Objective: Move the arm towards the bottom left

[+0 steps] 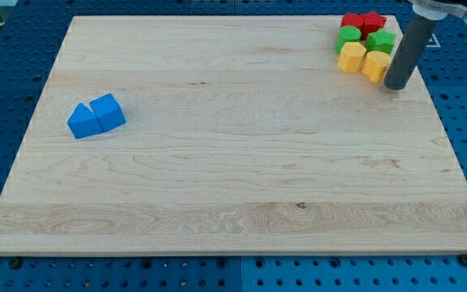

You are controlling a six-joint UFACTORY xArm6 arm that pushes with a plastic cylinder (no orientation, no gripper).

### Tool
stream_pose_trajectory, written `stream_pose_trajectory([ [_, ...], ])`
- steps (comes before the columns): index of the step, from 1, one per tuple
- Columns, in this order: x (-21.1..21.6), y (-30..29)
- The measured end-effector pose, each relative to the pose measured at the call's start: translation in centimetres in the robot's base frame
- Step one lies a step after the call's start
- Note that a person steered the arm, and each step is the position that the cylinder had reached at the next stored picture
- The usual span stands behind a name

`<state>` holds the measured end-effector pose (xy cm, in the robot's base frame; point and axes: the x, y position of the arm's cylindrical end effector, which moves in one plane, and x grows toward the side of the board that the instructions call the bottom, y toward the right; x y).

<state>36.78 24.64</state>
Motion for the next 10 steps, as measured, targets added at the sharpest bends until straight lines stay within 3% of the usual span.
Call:
stream_pose_trajectory([
  [3,-1.5,-0.1],
  [7,0.1,-2.8],
  [9,-2.7,-3.1],
  [10,-2.1,-3.1],
])
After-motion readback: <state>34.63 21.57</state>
